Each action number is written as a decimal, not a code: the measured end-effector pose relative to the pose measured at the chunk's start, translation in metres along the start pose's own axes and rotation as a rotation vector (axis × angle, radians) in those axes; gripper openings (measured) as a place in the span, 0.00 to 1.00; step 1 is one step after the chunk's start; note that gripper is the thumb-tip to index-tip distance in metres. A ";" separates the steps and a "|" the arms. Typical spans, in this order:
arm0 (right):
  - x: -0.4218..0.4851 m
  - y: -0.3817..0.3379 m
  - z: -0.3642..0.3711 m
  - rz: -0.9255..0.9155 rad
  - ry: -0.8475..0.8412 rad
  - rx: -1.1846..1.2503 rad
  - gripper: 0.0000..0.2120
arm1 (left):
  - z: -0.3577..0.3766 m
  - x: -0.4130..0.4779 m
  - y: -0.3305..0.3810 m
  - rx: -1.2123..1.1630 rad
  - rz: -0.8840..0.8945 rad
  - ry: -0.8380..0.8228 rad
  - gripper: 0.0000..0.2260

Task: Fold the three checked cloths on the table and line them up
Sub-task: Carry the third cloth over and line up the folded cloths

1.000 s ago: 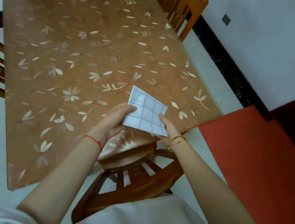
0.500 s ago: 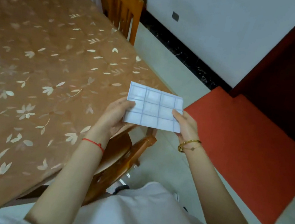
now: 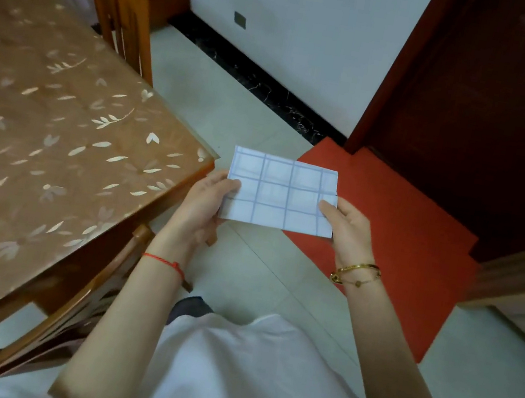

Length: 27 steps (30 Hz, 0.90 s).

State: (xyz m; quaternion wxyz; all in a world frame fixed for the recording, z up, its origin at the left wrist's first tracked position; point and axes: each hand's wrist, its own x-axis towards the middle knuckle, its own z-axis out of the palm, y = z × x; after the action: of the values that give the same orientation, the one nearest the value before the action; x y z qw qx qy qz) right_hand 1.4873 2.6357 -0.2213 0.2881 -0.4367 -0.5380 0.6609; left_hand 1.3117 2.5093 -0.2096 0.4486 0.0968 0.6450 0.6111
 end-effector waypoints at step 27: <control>0.320 -0.092 -0.007 -0.013 -0.042 -0.003 0.10 | 0.104 0.282 0.129 -0.025 0.015 0.001 0.12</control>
State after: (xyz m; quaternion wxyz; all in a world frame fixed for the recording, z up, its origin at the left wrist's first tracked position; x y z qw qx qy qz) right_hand 1.3405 2.9344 -0.2180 0.2804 -0.4198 -0.5477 0.6672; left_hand 1.1663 2.8030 -0.2106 0.4447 0.0956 0.6369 0.6225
